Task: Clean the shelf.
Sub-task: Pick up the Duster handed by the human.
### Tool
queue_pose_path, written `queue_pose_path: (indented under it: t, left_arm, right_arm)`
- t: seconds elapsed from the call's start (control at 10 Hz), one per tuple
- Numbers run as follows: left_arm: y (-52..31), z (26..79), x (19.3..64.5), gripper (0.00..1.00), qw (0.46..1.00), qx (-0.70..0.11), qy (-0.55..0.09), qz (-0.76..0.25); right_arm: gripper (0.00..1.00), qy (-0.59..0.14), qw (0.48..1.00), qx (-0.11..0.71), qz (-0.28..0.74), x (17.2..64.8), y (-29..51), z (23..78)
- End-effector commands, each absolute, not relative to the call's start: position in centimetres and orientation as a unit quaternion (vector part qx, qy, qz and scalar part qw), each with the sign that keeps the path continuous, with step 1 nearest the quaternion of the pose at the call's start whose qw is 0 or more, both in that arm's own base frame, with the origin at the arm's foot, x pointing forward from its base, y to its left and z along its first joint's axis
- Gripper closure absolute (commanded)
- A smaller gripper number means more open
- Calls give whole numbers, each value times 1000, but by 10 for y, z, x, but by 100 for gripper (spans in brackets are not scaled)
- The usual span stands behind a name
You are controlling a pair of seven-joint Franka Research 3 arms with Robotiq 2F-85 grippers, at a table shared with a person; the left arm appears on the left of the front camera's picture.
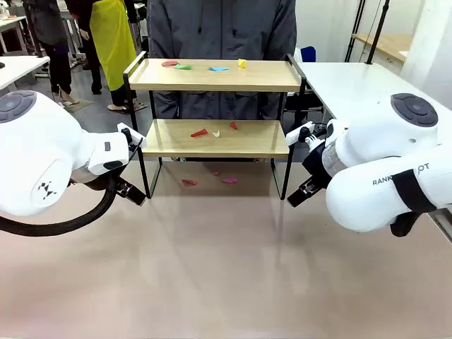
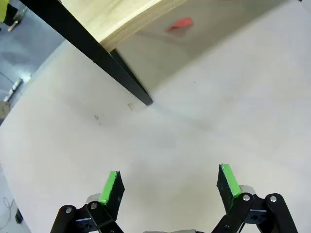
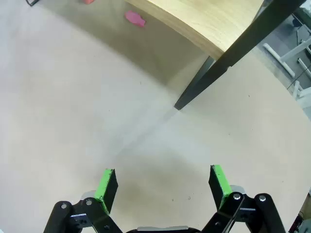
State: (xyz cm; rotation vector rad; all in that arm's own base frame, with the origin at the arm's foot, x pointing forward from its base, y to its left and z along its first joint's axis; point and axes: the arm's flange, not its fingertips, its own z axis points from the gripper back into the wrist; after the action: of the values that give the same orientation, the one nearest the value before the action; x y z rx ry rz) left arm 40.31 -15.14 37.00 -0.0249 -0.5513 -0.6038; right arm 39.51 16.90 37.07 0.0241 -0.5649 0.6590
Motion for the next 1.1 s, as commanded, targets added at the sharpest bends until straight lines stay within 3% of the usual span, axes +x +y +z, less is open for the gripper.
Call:
queue_pose_path:
  t: [0.0,0.8,1.0]
  left_arm:
    - [-151,370,403,0,917,-12,-268,-294]
    - [-152,370,403,0,918,-12,-268,-293]
    - [-131,426,423,0,901,-74,-301,-304]
  right_arm:
    - [0,-274,907,12,319,395,169,371]
    - [0,-274,907,11,320,395,169,371]
    - [0,-284,905,35,314,415,155,436]
